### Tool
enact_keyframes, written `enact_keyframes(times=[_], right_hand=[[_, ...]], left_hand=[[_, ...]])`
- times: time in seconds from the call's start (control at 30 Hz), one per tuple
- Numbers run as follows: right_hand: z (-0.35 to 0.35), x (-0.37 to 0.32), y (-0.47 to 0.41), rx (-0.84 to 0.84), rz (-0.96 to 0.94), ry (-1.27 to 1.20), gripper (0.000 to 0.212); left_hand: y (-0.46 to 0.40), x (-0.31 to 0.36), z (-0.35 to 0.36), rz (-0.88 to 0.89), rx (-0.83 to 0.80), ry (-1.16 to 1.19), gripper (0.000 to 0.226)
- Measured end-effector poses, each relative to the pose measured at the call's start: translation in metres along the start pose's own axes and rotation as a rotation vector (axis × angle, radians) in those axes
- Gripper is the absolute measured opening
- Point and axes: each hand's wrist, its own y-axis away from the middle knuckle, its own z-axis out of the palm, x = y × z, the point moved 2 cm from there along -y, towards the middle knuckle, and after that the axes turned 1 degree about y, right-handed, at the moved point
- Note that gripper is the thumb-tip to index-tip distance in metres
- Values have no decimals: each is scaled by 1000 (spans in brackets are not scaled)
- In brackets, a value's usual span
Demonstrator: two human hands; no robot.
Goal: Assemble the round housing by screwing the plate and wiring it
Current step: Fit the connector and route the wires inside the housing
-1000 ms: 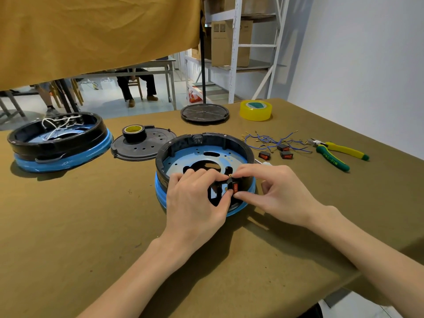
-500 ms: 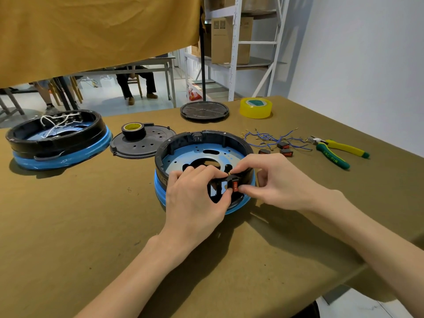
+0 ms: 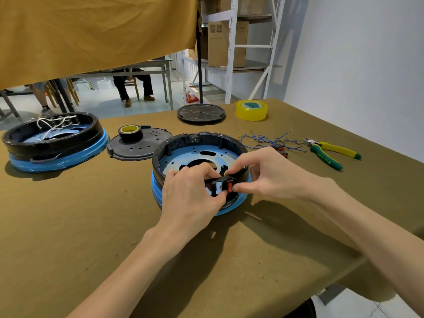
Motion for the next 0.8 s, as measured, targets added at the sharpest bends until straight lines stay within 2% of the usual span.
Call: enact_keyframes(times=[0.43, 0.8], right_hand=[[-3, 1, -5, -7, 33, 36, 28], [-9, 3, -14, -62, 50, -124, 21]], left_hand=[[0, -5, 1, 21, -22, -12, 28], [1, -4, -1, 46, -35, -3, 36]])
